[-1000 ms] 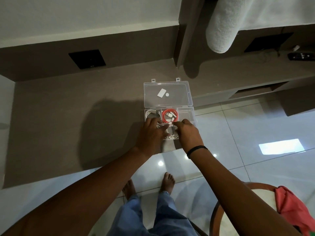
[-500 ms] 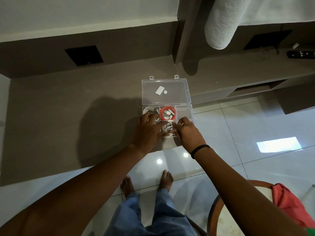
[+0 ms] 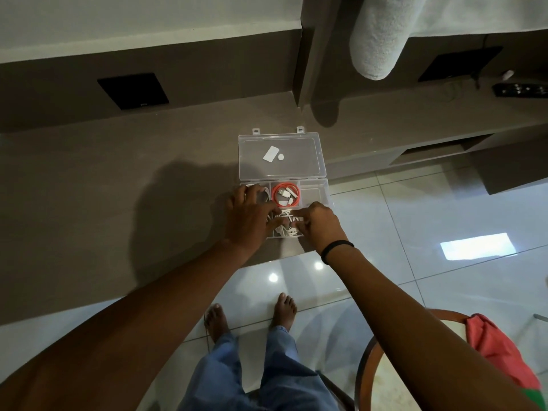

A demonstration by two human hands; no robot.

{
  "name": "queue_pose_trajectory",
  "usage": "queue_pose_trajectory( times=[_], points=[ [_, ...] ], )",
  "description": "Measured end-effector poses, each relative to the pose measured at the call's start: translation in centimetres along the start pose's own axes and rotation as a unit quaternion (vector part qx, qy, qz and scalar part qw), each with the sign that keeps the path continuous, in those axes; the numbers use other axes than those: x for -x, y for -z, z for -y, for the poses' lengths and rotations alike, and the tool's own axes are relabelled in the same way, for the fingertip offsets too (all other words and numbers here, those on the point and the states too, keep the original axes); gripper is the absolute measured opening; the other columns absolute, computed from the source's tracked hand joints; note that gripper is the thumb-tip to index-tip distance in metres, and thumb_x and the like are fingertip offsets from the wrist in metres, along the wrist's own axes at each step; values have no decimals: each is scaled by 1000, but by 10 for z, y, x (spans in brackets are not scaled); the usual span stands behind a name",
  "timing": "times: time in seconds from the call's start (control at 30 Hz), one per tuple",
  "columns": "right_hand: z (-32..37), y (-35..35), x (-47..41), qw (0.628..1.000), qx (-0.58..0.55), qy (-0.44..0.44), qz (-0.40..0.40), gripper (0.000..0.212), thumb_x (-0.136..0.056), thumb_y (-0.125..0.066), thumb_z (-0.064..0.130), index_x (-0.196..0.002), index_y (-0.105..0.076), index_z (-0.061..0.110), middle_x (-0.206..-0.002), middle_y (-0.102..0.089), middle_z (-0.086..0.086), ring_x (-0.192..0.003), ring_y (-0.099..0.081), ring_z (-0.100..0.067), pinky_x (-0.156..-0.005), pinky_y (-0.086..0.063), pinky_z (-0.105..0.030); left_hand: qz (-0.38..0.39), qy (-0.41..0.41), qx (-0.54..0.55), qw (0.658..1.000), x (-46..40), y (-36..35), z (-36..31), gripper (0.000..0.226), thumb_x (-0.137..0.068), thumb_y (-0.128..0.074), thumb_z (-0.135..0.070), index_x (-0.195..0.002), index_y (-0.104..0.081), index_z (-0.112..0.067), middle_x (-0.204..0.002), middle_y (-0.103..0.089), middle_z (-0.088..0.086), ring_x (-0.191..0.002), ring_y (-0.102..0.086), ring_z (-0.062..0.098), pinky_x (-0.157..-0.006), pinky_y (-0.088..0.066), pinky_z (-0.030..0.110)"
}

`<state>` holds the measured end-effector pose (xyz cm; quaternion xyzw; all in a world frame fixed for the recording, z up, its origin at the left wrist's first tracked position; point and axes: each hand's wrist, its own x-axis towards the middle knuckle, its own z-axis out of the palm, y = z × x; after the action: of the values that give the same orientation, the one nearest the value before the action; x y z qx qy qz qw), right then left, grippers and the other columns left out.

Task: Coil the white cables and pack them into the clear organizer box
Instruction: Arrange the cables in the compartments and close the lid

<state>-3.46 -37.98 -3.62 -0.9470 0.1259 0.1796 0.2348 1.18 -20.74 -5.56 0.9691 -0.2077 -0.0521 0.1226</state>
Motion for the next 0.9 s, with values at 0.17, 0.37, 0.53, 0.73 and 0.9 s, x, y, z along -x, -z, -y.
queue_pose_trajectory(
  times=[0.17,0.37,0.53,0.73,0.9],
  points=[
    [-1,-15,8,988,144,51,-23,43,-85,-75,21,-125,-61,21,-119,-54,-12,-92,-67,-34,-82,-61,-48,-36,9,31,999,3,-10,-3,35,-83,-71,-56,-107,-75,-30,-142,-57,10,-132,-45,40,-102,-39,53],
    [-9,-14,23,989,100,83,-71,46,-91,-67,31,-134,-54,20,-125,-53,-12,-105,-62,-31,-86,-59,-41,-55,70,138,986,14,-16,7,49,-80,-59,-74,-109,-70,-36,-142,-55,6,-132,-43,34,-105,-37,47],
    [-19,13,24,982,36,156,-105,49,-96,-53,43,-139,-49,20,-127,-52,-15,-110,-56,-30,-93,-53,-41,-139,105,240,955,16,11,29,41,-95,-56,-54,-118,-66,-22,-127,-63,6,-122,-52,23,-108,-36,41],
    [-43,32,-42,968,-192,-106,-119,48,-101,-49,36,-144,-46,14,-143,-49,-19,-126,-53,-34,-107,-45,-45,34,319,509,799,-9,20,60,62,-103,-29,-59,-118,-67,-13,-110,-70,16,-90,-66,23,-74,-54,35],
    [-45,38,-65,938,-327,-115,-12,34,-101,-48,12,-133,-60,15,-130,-64,-12,-118,-60,-30,-102,-49,-42,106,292,571,760,-24,21,65,76,-99,-16,-68,-132,-62,-17,-101,-68,10,-82,-58,17,-68,-45,30]
  ],
)
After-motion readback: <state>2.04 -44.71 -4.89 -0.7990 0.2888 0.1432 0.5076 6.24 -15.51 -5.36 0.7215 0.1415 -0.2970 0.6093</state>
